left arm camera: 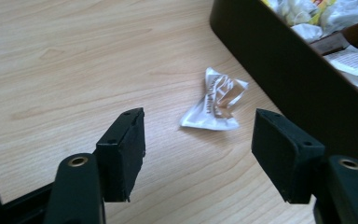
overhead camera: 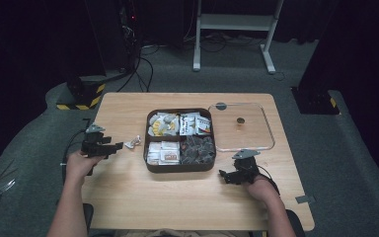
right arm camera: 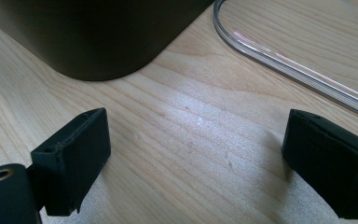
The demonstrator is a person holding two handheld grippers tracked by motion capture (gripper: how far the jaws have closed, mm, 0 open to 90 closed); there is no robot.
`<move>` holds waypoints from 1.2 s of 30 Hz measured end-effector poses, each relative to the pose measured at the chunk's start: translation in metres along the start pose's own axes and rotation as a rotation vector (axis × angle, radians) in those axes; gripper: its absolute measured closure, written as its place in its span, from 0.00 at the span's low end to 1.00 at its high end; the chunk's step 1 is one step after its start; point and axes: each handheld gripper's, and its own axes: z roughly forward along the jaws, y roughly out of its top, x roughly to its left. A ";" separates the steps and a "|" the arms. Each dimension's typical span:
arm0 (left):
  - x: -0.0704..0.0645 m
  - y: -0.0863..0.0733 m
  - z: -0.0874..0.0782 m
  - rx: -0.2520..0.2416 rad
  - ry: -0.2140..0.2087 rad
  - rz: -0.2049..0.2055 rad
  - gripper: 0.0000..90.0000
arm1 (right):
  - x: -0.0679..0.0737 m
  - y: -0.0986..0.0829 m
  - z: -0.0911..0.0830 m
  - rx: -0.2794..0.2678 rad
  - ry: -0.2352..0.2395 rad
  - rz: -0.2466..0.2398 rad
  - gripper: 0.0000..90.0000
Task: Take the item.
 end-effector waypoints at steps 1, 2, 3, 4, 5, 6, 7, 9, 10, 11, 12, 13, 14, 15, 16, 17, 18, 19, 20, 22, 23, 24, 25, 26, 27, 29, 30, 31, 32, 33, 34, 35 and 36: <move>0.002 -0.002 0.001 0.007 0.005 0.010 0.39 | 0.000 0.000 0.000 0.000 0.000 -0.002 0.09; 0.006 -0.006 0.002 0.022 0.020 0.026 0.39 | 0.000 0.000 0.000 0.000 0.000 -0.003 0.08; 0.006 -0.006 0.002 0.022 0.020 0.026 0.38 | 0.000 0.000 0.000 0.000 0.000 -0.003 0.08; 0.008 -0.009 0.003 0.025 0.028 0.027 0.38 | 0.000 0.000 0.000 0.000 0.000 -0.003 0.09; 0.010 -0.011 0.004 0.028 0.035 0.029 0.37 | 0.000 0.000 0.000 0.000 0.000 -0.002 0.08; 0.013 -0.013 0.004 0.032 0.036 0.022 0.36 | 0.000 0.000 0.000 0.000 -0.001 -0.002 0.09; 0.015 -0.014 0.005 0.036 0.040 0.017 0.36 | 0.000 0.000 0.000 0.000 -0.001 -0.001 0.08; 0.019 -0.017 0.005 0.037 0.047 0.008 0.36 | 0.000 0.001 0.001 0.000 -0.001 -0.002 0.08; 0.020 -0.018 0.005 0.040 0.047 0.004 0.36 | 0.000 0.001 0.001 0.001 -0.001 -0.001 0.09; 0.022 -0.019 0.006 0.038 0.050 0.003 0.35 | 0.000 0.001 0.001 0.001 -0.001 -0.001 0.08; 0.023 -0.021 0.007 0.037 0.050 -0.002 0.33 | 0.000 0.001 0.001 0.001 0.000 -0.001 0.08; 0.024 -0.022 0.007 0.037 0.053 -0.001 0.33 | 0.000 0.001 0.001 0.001 0.000 -0.001 0.08; 0.025 -0.023 0.008 0.037 0.053 -0.003 0.32 | 0.000 0.001 0.001 0.001 0.000 -0.001 0.09; 0.027 -0.025 0.009 0.042 0.060 0.005 0.32 | -0.001 0.001 0.001 0.001 0.001 -0.003 0.09; 0.027 -0.026 0.010 0.042 0.057 -0.004 0.32 | -0.001 0.001 0.001 0.001 0.001 -0.002 0.09; 0.029 -0.027 0.010 0.045 0.061 -0.001 0.31 | -0.001 0.001 0.001 0.001 0.001 -0.003 0.09; 0.031 -0.028 0.011 0.049 0.067 -0.002 0.31 | -0.001 0.001 0.001 0.001 0.001 -0.002 0.09; 0.032 -0.030 0.012 0.051 0.067 -0.006 0.31 | 0.000 0.001 0.001 0.002 0.000 -0.003 0.08; 0.033 -0.031 0.013 0.052 0.071 -0.007 0.31 | 0.000 0.001 0.001 0.002 0.000 -0.003 0.08; 0.037 -0.034 0.015 0.058 0.081 0.005 0.30 | 0.000 0.001 0.001 0.002 0.000 -0.003 0.08; 0.039 -0.036 0.017 0.058 0.079 0.003 0.31 | 0.000 0.001 0.001 0.002 -0.001 -0.003 0.08; 0.042 -0.038 0.018 0.036 0.080 0.019 0.30 | 0.000 0.001 0.001 0.002 -0.001 -0.002 0.08; 0.043 -0.039 0.018 0.025 0.082 0.027 0.29 | 0.000 0.001 0.001 0.002 -0.001 -0.003 0.08; 0.044 -0.040 0.019 0.014 0.078 0.015 0.29 | 0.000 0.001 0.001 0.002 -0.001 -0.003 0.08; 0.045 -0.040 0.020 0.002 0.087 0.023 0.29 | 0.000 0.001 0.001 0.001 -0.001 -0.003 0.08; 0.044 -0.043 0.022 -0.023 0.098 0.045 0.26 | 0.000 0.001 0.001 0.001 -0.002 -0.003 0.08; 0.043 -0.044 0.023 -0.024 0.097 0.054 0.25 | 0.000 0.001 0.001 0.001 -0.002 -0.003 0.08; 0.044 -0.043 0.024 -0.024 0.097 0.055 0.24 | 0.000 0.001 0.001 0.001 -0.002 -0.003 0.08; 0.044 -0.043 0.024 -0.025 0.099 0.058 0.24 | 0.000 0.001 0.001 0.001 -0.002 -0.003 0.08; 0.045 -0.043 0.024 -0.025 0.096 0.056 0.24 | 0.000 0.001 0.001 0.001 -0.002 -0.002 0.08; 0.045 -0.043 0.024 -0.025 0.093 0.057 0.23 | 0.000 0.001 0.001 0.001 -0.002 -0.002 0.08; 0.045 -0.043 0.024 -0.024 0.092 0.056 0.23 | 0.000 0.001 0.001 0.001 -0.002 -0.002 0.08; 0.044 -0.043 0.024 -0.023 0.095 0.059 0.23 | 0.000 0.001 0.001 0.001 -0.002 -0.002 0.08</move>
